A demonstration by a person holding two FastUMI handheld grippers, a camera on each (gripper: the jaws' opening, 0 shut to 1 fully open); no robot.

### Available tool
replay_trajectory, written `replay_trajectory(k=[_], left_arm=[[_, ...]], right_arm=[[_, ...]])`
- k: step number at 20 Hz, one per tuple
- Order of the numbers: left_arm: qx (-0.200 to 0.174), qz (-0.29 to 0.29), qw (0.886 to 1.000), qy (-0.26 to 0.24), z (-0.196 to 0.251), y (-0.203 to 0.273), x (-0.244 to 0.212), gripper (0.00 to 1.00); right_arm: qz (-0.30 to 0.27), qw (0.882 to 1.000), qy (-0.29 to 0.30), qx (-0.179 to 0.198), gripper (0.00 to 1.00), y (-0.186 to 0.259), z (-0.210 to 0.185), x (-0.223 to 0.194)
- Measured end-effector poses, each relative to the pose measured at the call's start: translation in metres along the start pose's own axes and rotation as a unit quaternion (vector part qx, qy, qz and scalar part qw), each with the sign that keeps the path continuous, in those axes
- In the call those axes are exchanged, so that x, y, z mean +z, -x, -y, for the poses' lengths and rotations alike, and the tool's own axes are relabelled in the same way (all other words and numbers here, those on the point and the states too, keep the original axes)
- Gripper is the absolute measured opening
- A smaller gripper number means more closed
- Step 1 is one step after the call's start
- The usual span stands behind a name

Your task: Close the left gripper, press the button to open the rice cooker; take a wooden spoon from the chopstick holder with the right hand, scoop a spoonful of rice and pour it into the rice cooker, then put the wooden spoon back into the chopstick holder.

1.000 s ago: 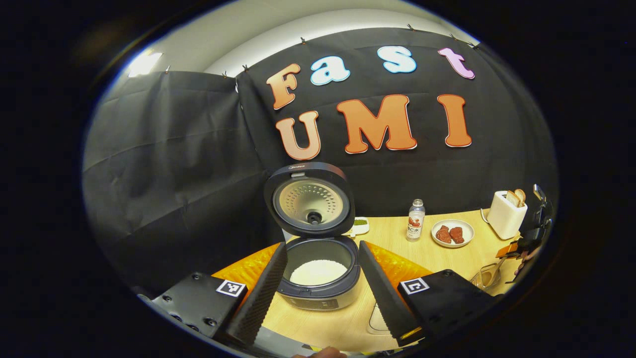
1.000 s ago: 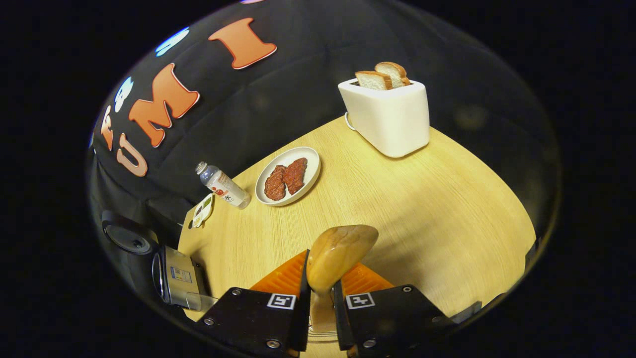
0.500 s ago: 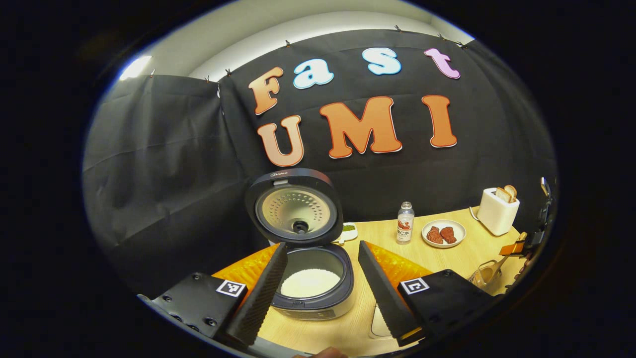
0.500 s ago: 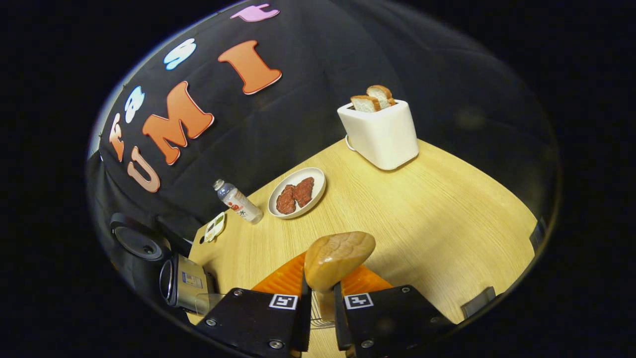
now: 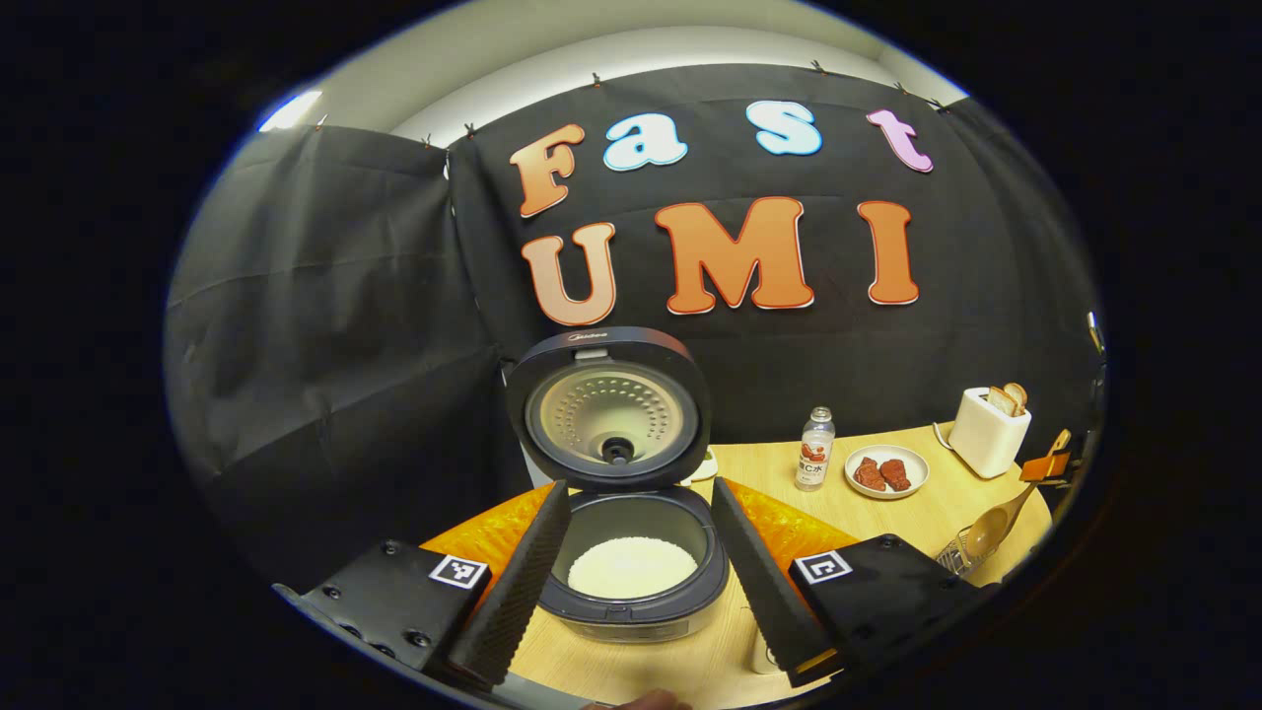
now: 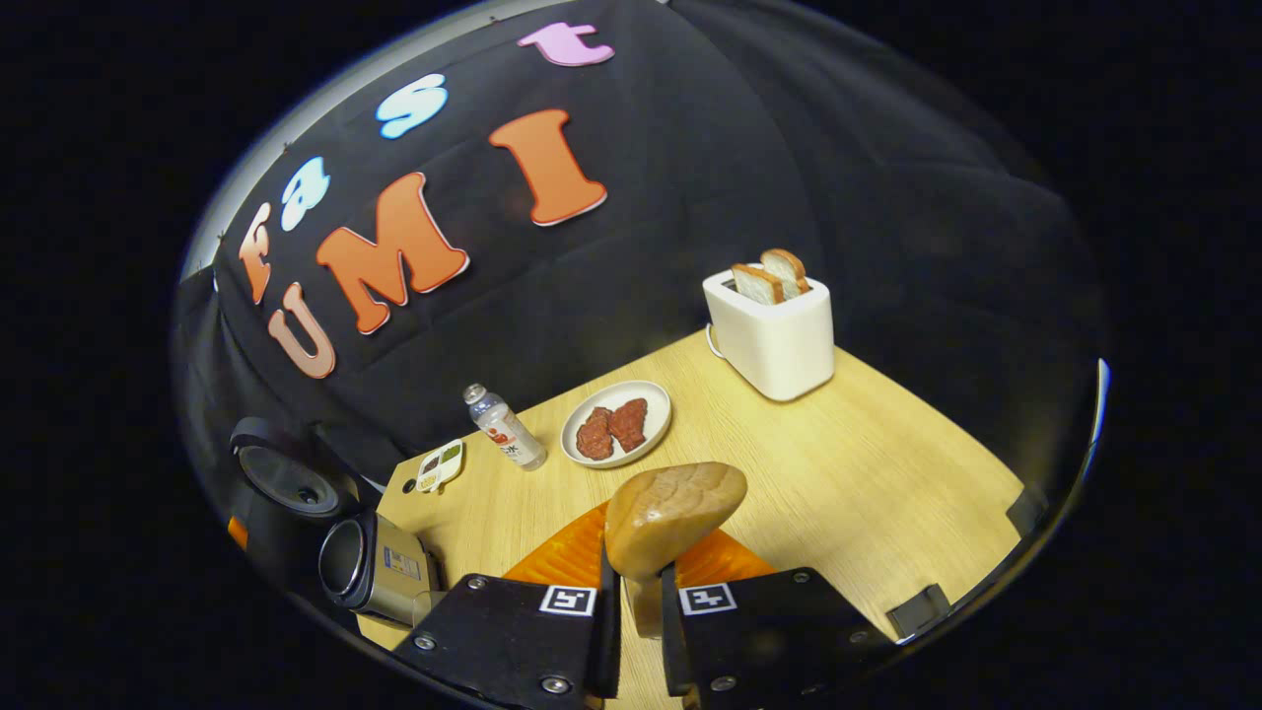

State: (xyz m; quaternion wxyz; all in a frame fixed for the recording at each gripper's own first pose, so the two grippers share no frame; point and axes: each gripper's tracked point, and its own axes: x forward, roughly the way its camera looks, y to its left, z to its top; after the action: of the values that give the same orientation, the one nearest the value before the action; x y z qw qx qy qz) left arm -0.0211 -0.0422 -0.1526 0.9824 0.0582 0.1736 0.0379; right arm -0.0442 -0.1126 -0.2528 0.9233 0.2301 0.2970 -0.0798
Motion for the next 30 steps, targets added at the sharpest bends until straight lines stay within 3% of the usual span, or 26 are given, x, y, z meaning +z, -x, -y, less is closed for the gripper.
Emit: replay_trajectory(k=[6, 10, 13, 15, 19, 30], left_arm=[[0.010, 0.000, 1.000, 0.014, -0.030, -0.001, -0.003, 0.97], [0.021, -0.001, 1.000, 0.022, -0.048, 0.001, -0.006, 0.97], [0.030, -0.009, 0.999, 0.027, -0.063, 0.003, -0.014, 0.98], [0.036, -0.019, 0.999, 0.027, -0.069, 0.001, -0.023, 0.97], [0.050, -0.038, 0.998, 0.026, -0.084, 0.004, -0.036, 0.98], [0.074, -0.043, 0.996, 0.018, -0.103, 0.004, -0.040, 0.97]], right_arm=[[0.005, 0.993, 0.059, 0.100, 0.17, 0.025, -0.099, -0.005], [-0.025, 0.983, 0.121, 0.136, 0.17, 0.028, -0.137, -0.046], [-0.053, 0.977, 0.166, 0.126, 0.17, 0.015, -0.140, -0.084], [-0.065, 0.971, 0.211, 0.094, 0.17, 0.007, -0.129, -0.104], [-0.076, 0.953, 0.280, 0.088, 0.17, 0.000, -0.131, -0.140], [-0.060, 0.908, 0.407, 0.079, 0.12, 0.008, -0.131, -0.179]])
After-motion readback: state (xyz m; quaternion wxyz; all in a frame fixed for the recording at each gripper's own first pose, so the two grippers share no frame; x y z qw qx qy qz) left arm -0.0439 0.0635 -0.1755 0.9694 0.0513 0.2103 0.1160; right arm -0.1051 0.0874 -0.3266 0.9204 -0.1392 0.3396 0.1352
